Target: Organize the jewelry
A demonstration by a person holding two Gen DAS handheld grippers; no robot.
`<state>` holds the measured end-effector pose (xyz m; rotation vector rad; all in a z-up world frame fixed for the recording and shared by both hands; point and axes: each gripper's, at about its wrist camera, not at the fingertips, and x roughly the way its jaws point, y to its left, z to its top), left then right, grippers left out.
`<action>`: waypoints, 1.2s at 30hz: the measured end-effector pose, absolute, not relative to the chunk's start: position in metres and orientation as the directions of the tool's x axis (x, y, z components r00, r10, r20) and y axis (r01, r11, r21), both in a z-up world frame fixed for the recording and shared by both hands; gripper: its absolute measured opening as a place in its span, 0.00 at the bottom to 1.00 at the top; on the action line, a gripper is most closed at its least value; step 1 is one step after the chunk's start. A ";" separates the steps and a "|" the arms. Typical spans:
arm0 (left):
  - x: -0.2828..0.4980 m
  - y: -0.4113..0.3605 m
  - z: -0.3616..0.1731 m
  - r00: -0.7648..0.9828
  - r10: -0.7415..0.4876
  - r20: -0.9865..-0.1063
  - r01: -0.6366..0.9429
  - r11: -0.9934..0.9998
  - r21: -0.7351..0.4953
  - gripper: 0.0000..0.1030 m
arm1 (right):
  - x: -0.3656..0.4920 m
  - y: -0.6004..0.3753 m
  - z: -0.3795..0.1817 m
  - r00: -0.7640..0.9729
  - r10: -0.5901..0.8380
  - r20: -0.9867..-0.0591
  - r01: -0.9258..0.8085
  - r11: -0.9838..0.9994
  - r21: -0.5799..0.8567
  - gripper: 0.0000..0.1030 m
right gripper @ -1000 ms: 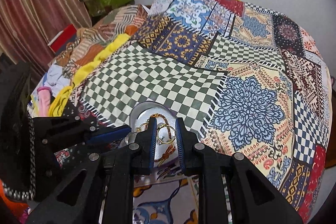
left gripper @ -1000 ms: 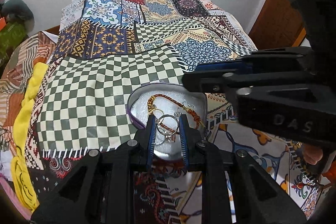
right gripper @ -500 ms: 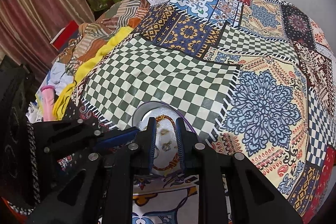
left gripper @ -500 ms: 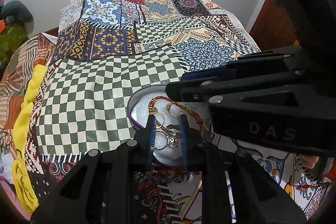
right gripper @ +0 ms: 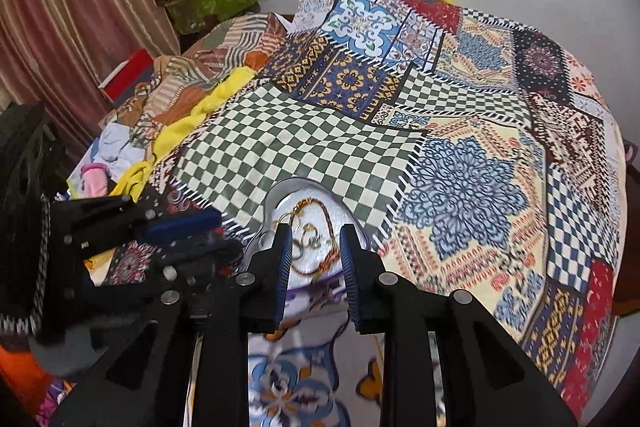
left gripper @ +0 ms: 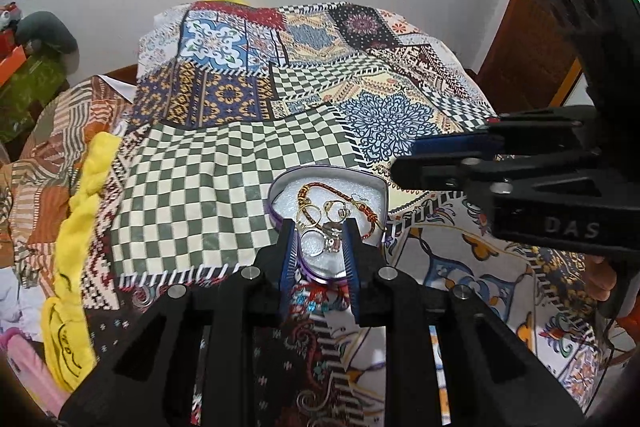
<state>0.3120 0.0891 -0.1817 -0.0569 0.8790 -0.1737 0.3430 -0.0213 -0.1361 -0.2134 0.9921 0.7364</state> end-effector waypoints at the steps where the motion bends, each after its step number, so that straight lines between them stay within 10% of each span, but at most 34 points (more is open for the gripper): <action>1: 0.308 0.090 -0.179 0.628 -0.173 -0.759 0.127 0.985 -0.119 0.22 | 0.339 -0.023 -0.134 0.338 0.466 -0.818 -0.651 0.743 0.155 0.22; 13: 0.248 0.088 -0.152 0.668 -0.153 -0.728 0.138 0.987 -0.081 0.40 | 0.282 -0.056 -0.119 0.423 0.438 -0.793 -0.647 0.759 0.074 0.27; 31: 0.226 0.109 -0.213 0.559 -0.145 -0.816 0.083 0.989 -0.119 0.41 | 0.262 -0.037 -0.186 0.299 0.344 -0.890 -0.715 0.698 0.030 0.27; 36: 0.228 0.111 -0.222 0.554 -0.148 -0.820 0.080 0.989 -0.124 0.41 | 0.260 -0.034 -0.192 0.294 0.341 -0.893 -0.722 0.691 0.026 0.11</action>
